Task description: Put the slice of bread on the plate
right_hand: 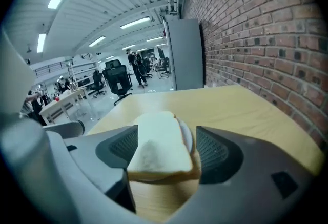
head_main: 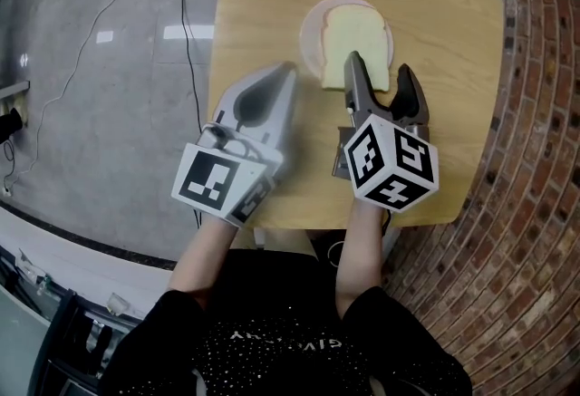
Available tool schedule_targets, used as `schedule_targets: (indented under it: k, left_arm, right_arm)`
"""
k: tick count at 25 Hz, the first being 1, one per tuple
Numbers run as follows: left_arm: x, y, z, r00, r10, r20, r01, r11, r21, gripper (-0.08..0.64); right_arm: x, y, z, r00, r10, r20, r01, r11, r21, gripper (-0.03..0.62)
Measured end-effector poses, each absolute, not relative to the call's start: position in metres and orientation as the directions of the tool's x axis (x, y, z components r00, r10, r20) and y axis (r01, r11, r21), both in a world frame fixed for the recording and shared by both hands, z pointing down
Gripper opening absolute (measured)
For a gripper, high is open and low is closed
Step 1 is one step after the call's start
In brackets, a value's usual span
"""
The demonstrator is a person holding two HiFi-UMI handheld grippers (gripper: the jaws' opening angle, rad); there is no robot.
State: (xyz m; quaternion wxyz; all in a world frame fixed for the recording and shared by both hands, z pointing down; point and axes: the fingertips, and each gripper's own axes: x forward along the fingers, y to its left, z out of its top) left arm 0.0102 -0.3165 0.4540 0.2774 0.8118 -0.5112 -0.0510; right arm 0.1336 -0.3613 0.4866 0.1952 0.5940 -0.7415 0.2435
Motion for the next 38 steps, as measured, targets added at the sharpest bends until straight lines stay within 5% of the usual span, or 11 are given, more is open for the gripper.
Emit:
schedule_targets:
  k: [11,14,15,24,38]
  left_arm:
    - [0.014,-0.309,0.457,0.488,-0.844,0.221,-0.814,-0.349,0.464,0.012]
    - [0.018,-0.306,0.458,0.485,-0.839,0.246,-0.837,-0.365,0.406,0.012]
    - [0.021,-0.306,0.457,0.485,-0.838,0.249,-0.844,-0.375,0.384,0.012]
    - [0.043,-0.291,0.449,0.499,-0.827,0.258,-0.865,-0.455,0.212,0.012]
    - [0.064,-0.269,0.446,0.521,-0.810,0.268,-0.852,-0.477,0.215,0.012]
  right_arm:
    - [0.168,-0.342,0.471,-0.056,-0.835,0.548,-0.998,0.040,-0.041,0.322]
    - [0.169,-0.331,0.462,-0.059,-0.863,0.501,-0.998,0.047,-0.036,0.039]
    - [0.168,-0.327,0.458,-0.081,-0.874,0.480,-0.997,0.068,-0.046,0.014]
    - [0.146,-0.288,0.441,-0.338,-0.873,0.352,-0.932,0.259,-0.253,0.012]
    - [0.160,-0.261,0.435,-0.345,-0.876,0.338,-0.917,0.237,-0.321,0.011]
